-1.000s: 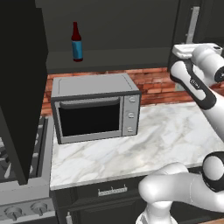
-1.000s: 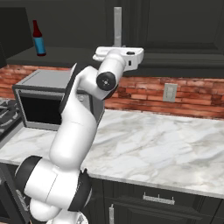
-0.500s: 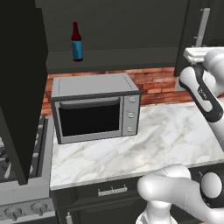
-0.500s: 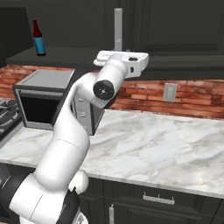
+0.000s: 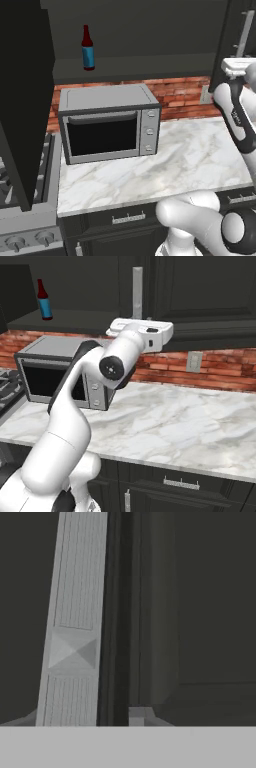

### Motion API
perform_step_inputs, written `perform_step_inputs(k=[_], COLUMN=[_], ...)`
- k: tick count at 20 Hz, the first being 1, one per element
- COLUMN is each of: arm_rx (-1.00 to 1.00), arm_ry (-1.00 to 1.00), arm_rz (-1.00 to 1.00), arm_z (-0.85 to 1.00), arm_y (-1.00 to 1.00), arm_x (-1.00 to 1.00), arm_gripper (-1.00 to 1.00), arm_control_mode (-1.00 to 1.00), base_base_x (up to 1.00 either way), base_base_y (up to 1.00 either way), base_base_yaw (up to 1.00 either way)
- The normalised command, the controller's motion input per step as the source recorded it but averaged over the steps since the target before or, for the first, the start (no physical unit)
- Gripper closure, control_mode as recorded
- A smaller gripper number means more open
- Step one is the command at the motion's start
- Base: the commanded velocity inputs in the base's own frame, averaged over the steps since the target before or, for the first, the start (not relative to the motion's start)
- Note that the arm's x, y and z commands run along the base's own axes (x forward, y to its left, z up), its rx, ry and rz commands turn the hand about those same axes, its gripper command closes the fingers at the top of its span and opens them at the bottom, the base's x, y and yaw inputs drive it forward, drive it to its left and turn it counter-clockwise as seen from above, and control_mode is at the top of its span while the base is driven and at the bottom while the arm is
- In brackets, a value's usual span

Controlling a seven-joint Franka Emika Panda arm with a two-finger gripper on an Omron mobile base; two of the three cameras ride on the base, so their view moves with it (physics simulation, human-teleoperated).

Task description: Get the candle and the beer from the cabinet and move them to the dining counter.

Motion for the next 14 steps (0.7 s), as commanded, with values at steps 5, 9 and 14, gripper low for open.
perform_step_inputs(k=[5,9,14], arm_rx=[0.0,0.0,0.0], arm_ry=[0.0,0.0,0.0], arm_rz=[-0.06,-0.05,-0.06], arm_z=[0.01,0.0,0.0], arm_y=[-0.66,-0.64,-0.61], arm_x=[-0.61,-0.61,-0.62], arm_gripper=[1.0,1.0,1.0], arm_control_mode=[-1.0,-1.0,-1.0], base_base_x=[0.0,0.0,0.0], base_base_y=[0.0,0.0,0.0], base_base_yaw=[0.0,0.0,0.0])
